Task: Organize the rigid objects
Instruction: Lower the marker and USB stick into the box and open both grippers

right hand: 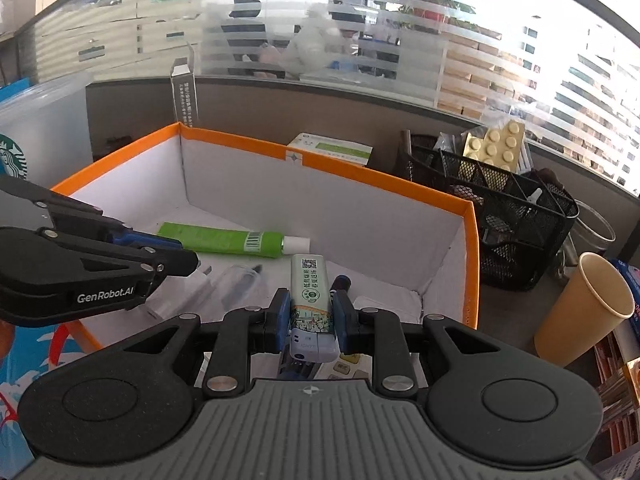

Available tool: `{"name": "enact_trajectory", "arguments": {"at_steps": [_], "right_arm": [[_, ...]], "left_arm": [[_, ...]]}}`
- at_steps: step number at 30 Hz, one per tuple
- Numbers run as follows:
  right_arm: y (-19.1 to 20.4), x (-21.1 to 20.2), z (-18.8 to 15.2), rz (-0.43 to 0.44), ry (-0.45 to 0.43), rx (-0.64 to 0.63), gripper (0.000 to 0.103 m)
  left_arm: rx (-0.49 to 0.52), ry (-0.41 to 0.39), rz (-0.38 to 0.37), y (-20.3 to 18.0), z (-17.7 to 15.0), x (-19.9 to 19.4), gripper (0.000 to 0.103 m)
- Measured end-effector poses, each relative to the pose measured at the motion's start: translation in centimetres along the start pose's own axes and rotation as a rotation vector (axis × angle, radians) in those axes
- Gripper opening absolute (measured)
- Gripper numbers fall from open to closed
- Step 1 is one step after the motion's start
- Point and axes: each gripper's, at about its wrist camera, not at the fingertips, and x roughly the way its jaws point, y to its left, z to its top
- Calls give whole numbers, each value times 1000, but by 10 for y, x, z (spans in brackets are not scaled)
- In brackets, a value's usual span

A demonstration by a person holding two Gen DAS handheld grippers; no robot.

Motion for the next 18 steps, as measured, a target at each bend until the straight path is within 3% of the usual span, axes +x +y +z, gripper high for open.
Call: {"name": "enact_trajectory", "arguments": {"at_steps": [10,13,18], "right_arm": [[-2,1,0,4,25,24,22],[-1,-1,-1,-1,19,23,23],[1,-10,1,-17,1,15,30]], "left_arm": [[-6,8,18,0,-1,2,8],[-9,5,23,1,-1,-1,12],[-11,-8,28,2,-1,-14,13]]}}
